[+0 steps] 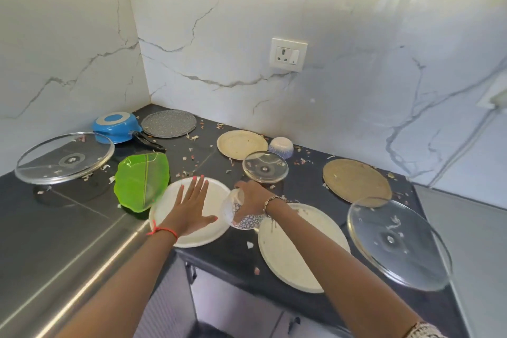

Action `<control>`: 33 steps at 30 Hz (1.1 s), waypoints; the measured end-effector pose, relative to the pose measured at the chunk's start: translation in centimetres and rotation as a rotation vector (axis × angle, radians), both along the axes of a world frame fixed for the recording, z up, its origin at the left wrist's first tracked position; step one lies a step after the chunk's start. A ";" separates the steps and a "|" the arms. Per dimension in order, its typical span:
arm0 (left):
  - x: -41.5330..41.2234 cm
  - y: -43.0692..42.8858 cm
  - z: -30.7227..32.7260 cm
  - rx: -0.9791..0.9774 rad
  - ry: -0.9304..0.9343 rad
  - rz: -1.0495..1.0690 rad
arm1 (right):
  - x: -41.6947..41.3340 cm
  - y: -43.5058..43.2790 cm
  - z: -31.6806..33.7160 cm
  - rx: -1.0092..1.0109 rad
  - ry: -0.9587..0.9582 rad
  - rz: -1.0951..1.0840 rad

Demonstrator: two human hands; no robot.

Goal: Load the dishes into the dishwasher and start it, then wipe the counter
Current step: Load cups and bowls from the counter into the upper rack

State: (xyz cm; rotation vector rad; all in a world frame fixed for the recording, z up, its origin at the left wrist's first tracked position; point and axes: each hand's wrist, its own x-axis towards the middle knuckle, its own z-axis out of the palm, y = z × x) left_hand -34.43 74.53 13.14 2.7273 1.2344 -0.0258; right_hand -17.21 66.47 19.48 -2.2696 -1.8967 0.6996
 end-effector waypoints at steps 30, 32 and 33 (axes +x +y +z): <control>-14.0 -45.6 -6.1 -0.020 -0.079 -0.194 | -12.8 -48.4 -7.1 -0.006 0.137 -0.320; -14.4 -48.3 -7.1 -0.027 -0.084 -0.226 | -13.3 -51.4 -7.8 -0.016 0.143 -0.342; -14.5 -49.7 -7.6 -0.038 -0.085 -0.237 | -13.4 -52.9 -8.1 -0.023 0.146 -0.352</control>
